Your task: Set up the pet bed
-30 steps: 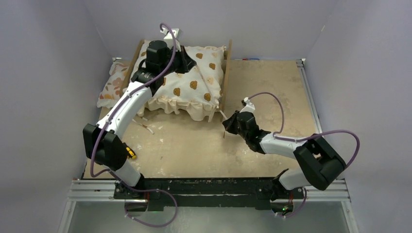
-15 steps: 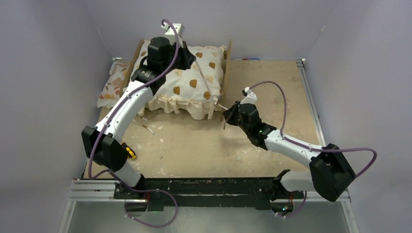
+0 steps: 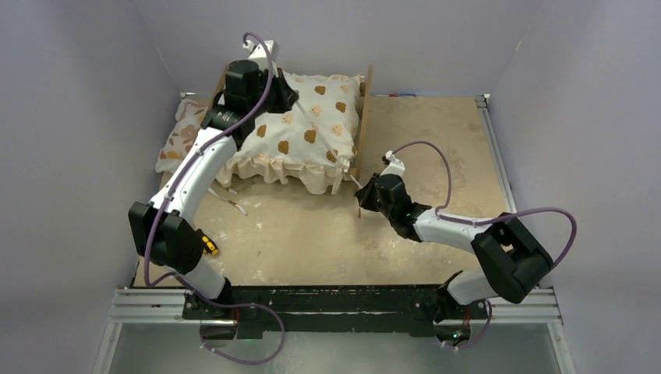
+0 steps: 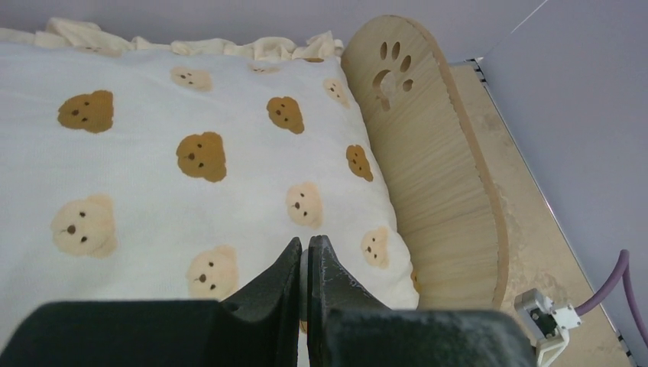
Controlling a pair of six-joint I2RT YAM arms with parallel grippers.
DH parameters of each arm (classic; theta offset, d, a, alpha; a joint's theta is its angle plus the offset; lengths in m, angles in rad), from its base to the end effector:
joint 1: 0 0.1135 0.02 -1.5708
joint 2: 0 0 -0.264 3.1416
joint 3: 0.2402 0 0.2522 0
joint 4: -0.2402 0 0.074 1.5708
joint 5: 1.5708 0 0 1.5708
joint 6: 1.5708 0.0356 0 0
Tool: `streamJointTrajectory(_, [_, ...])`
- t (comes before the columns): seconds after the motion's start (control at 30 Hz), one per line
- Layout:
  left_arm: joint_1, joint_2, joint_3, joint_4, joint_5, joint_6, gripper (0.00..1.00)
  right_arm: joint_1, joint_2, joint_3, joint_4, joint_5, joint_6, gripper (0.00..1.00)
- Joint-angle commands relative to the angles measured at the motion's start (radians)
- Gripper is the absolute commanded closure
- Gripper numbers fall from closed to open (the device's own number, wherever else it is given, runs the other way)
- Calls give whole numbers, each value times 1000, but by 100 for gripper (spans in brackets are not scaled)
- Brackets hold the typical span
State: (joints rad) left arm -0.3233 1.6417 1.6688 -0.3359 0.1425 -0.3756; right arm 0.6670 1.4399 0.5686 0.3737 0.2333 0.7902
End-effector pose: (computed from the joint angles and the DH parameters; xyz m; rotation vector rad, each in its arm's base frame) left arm 0.3644 -0.1274 0.4103 0.0499 1.9220 -0.6091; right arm 0.2287 0.1696 0.1746 0.2773 2.1019 0.6527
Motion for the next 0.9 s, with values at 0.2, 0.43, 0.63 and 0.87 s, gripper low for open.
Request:
streamJointTrajectory(0.2, [7, -538, -599, 320, -99, -130, 100, -8, -205, 234, -355, 140, -166, 100])
streamJointTrajectory(0.43, [-231, -635, -1051, 283, -237, -157, 100, -13, -239, 356, -410, 114, -224, 100])
streamJointTrajectory(0.63, [-423, -513, -1272, 363, -379, -321, 100, -41, -204, 436, -412, 107, -233, 100])
streamJointTrajectory(0.87, [-420, -659, -1463, 375, -617, -594, 100, -153, -206, 454, -386, 67, -228, 100])
